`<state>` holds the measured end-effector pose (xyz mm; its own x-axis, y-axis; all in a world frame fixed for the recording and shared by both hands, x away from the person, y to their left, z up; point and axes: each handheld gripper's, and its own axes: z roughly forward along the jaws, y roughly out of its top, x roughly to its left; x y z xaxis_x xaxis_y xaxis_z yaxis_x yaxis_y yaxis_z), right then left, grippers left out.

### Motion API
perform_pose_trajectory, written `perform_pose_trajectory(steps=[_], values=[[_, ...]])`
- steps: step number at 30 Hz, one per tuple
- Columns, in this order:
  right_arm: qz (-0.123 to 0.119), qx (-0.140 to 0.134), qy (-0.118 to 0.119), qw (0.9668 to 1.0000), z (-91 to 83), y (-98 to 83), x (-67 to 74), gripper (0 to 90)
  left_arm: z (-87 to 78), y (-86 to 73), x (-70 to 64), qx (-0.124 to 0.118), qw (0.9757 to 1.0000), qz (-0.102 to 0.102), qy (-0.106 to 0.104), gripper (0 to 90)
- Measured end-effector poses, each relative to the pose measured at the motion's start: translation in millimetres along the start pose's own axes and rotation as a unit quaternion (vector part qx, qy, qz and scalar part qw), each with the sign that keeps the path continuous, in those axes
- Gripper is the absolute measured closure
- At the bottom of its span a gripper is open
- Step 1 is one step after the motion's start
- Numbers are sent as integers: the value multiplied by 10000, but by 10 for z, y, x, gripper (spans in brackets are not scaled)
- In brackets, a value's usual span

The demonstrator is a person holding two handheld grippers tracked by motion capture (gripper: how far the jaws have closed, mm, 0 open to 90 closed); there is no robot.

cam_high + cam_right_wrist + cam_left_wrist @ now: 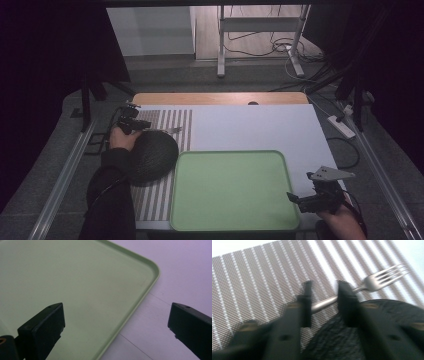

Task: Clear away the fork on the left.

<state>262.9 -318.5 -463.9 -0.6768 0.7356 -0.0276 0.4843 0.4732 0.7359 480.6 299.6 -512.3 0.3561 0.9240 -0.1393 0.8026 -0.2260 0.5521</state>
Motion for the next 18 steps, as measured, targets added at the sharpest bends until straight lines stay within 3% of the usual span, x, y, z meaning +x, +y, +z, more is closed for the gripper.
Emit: perform_pose_trajectory(steps=[1,8,10,12,15,18], values=[[-4,4,4,10000,1,0,1,13,33,7,36,89,9999,-29,83,891],[-14,8,7,10000,2,0,2,13,104,8,195,215,9989,-186,368,891],[-18,10,8,10000,2,1,2,13,139,-10,250,352,9981,-222,461,892],[-27,22,3,10000,1,2,3,13,137,-44,297,275,9985,-316,360,892],[-37,24,5,10000,1,2,5,13,105,-53,268,467,9975,-172,494,892],[-63,9,19,10000,0,0,12,13,57,-81,240,673,9969,-122,382,892]])
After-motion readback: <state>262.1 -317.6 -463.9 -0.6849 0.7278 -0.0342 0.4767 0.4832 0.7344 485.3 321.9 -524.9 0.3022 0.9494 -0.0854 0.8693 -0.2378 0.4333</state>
